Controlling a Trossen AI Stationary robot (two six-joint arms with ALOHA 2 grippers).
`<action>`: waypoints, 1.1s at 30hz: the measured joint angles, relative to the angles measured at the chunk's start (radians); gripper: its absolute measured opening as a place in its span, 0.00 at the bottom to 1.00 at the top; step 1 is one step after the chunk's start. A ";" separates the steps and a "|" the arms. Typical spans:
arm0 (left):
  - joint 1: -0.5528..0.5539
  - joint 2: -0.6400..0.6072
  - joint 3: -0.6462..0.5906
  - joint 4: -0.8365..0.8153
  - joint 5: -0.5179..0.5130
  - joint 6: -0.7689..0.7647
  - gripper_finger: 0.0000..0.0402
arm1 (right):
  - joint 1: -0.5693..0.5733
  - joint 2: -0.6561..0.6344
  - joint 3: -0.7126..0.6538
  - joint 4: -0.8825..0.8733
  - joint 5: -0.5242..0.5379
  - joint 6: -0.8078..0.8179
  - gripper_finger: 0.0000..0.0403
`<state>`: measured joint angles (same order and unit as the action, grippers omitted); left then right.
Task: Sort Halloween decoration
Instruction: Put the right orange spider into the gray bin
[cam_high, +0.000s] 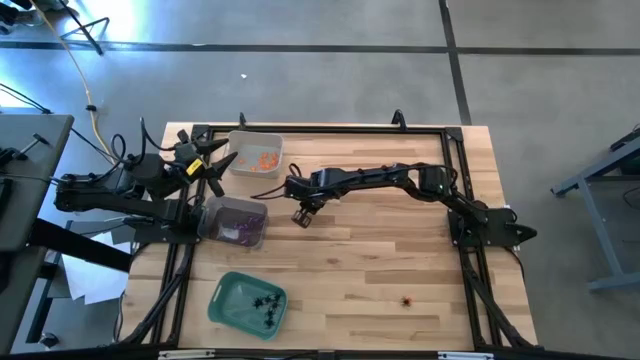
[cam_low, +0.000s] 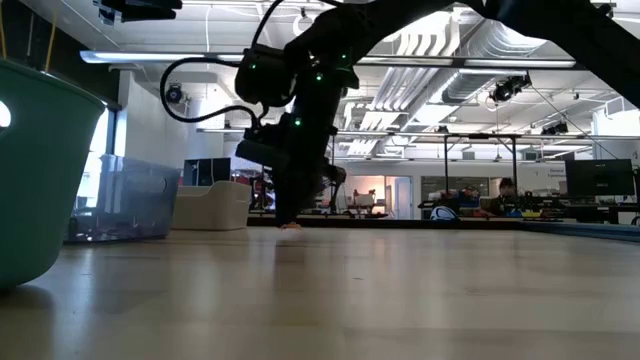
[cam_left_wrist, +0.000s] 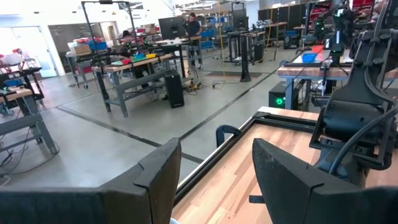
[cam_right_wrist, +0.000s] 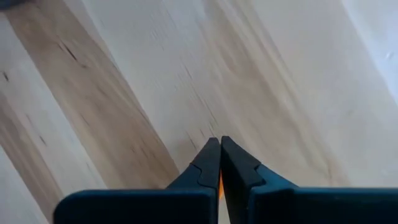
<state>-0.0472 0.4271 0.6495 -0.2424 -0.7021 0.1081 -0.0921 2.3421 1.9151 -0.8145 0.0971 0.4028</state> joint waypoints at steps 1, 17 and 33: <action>0.000 0.000 0.000 0.000 0.000 0.000 0.46 | 0.000 0.000 0.004 -0.008 0.001 -0.002 0.00; 0.000 0.000 0.000 0.000 0.000 0.000 0.46 | -0.052 -0.005 0.109 0.257 0.008 -0.099 0.00; 0.000 0.000 0.000 0.000 0.000 0.000 0.46 | -0.181 0.025 0.113 0.696 0.056 -0.139 0.00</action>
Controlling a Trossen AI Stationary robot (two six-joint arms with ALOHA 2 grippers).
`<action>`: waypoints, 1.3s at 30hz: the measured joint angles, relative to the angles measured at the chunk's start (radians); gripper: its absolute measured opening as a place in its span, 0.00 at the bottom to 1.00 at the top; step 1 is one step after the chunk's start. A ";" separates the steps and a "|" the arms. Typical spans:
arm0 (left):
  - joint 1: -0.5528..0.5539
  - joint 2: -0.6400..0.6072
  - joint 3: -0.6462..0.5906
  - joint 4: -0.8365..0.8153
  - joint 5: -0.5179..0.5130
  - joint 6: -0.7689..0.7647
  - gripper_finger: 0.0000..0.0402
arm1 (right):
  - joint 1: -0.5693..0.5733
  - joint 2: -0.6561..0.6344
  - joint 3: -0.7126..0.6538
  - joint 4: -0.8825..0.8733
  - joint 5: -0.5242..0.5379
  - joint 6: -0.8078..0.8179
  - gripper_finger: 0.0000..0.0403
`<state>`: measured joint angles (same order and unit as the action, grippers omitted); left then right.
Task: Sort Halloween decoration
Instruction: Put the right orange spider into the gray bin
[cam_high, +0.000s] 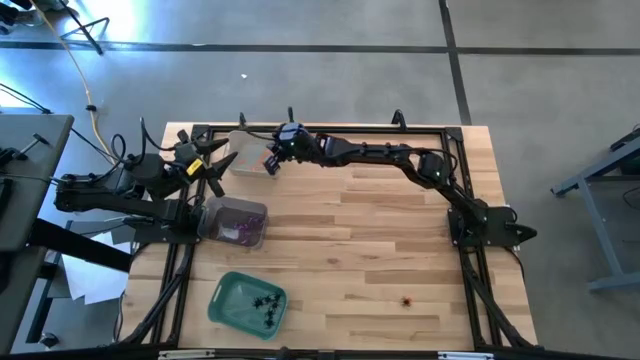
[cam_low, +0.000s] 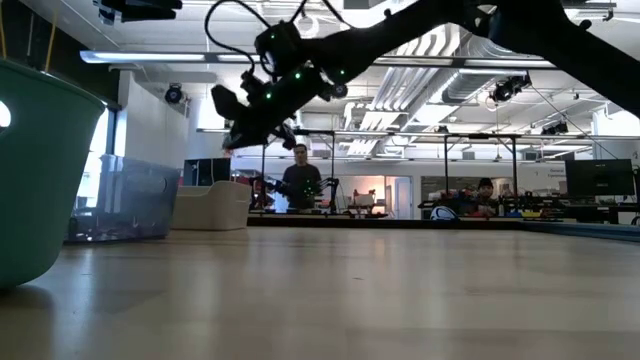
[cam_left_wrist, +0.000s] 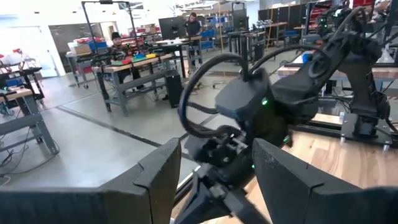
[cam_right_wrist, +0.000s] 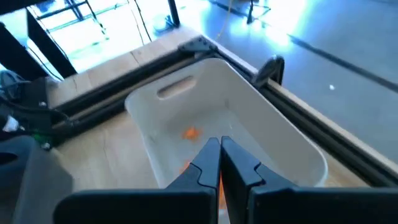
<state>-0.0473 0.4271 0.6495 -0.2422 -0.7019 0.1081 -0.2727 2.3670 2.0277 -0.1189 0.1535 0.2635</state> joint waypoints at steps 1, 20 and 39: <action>0.000 0.000 0.000 0.000 0.000 0.000 0.46 | -0.005 0.013 0.000 0.032 -0.007 0.008 0.00; 0.000 0.000 0.000 -0.001 0.000 0.000 0.46 | -0.024 0.046 0.000 0.078 -0.053 0.006 0.00; 0.000 0.000 0.000 0.000 0.000 0.000 0.46 | -0.029 0.046 0.000 0.070 -0.088 -0.065 0.00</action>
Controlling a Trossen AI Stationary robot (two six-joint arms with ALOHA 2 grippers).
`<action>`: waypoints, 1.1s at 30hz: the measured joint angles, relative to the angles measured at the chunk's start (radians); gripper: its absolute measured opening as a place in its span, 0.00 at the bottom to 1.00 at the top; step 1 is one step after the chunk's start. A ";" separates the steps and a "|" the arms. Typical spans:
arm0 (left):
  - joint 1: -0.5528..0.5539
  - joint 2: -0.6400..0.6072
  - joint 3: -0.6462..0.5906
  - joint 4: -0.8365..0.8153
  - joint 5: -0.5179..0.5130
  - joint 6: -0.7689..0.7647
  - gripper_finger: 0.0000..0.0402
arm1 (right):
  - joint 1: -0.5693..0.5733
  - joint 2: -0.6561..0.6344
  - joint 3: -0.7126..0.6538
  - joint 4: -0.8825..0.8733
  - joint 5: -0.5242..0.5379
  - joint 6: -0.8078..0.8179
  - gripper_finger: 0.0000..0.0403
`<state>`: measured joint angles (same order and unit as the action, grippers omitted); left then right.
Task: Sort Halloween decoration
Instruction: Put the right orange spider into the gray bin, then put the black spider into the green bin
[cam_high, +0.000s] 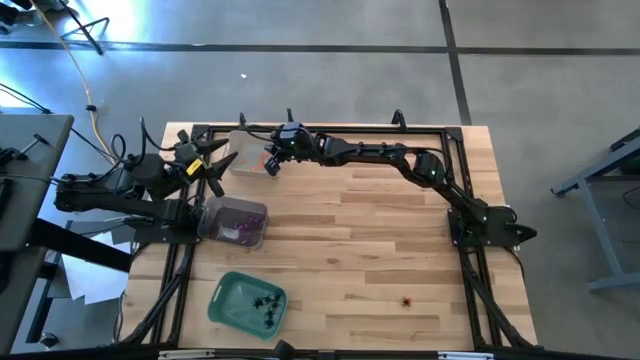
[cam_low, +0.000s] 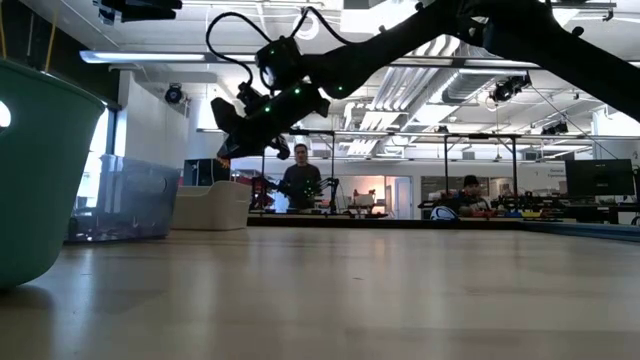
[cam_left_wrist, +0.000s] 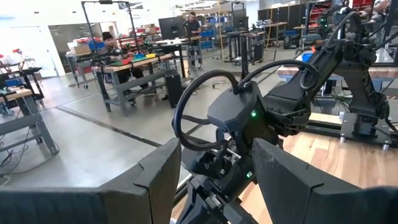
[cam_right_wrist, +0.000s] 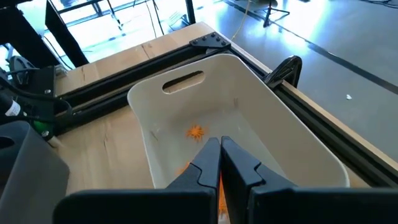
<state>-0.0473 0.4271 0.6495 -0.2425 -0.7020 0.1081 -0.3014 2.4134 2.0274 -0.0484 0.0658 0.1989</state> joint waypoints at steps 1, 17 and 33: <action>0.000 0.000 0.000 0.000 0.000 0.000 0.46 | 0.000 0.000 0.000 0.002 0.000 0.005 0.00; 0.000 0.000 0.000 0.000 0.000 0.000 0.46 | -0.001 0.000 0.000 0.000 -0.096 0.004 0.26; 0.000 0.000 0.000 0.000 0.000 0.000 0.46 | 0.001 0.000 -0.001 -0.066 0.021 0.116 0.53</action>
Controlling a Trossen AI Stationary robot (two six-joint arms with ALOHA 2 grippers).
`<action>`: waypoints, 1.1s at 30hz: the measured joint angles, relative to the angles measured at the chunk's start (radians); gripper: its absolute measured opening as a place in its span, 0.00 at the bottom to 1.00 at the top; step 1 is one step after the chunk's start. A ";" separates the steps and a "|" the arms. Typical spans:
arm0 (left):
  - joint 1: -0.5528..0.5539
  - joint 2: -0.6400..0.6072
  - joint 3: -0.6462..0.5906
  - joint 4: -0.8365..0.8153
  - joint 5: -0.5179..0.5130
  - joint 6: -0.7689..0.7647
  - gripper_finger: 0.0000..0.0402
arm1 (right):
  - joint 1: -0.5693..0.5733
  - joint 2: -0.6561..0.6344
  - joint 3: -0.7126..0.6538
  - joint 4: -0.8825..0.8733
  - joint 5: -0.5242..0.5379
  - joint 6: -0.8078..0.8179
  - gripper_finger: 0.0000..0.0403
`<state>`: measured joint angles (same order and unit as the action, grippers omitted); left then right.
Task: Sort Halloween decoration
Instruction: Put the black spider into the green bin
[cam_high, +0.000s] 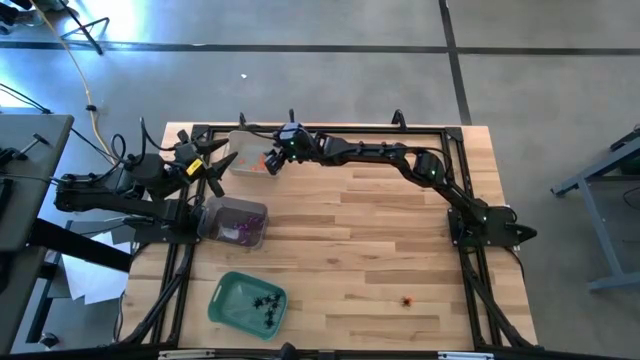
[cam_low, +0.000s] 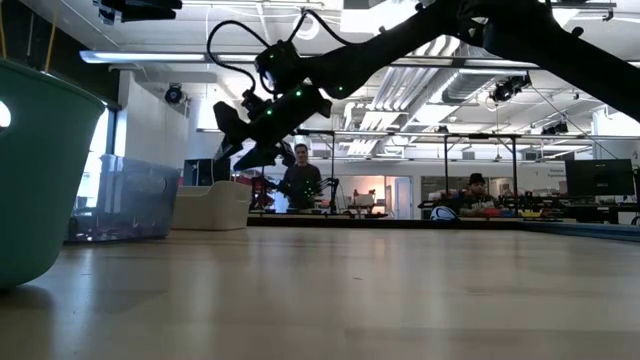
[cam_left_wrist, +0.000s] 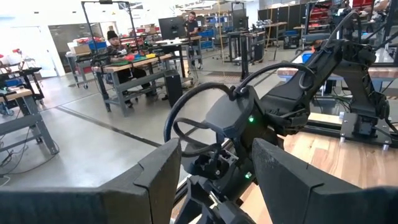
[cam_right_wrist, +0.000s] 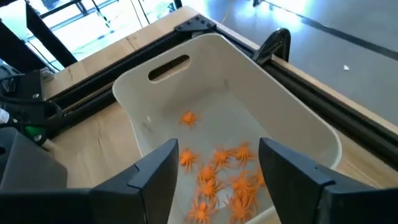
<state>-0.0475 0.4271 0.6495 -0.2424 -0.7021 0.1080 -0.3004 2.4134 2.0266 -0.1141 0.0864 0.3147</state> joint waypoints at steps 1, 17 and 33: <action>0.000 0.000 0.000 0.000 0.000 0.000 0.46 | 0.001 0.000 0.000 -0.008 0.000 0.008 0.52; 0.000 0.000 0.000 0.000 0.000 0.000 0.46 | 0.019 -0.063 -0.003 -0.459 0.103 0.115 0.13; 0.000 0.000 0.000 0.000 0.000 0.000 0.46 | 0.064 -0.148 0.000 -0.402 0.141 -0.028 0.02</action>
<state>-0.0471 0.4271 0.6495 -0.2424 -0.7021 0.1081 -0.2363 2.2658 2.0262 -0.5161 0.2272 0.2867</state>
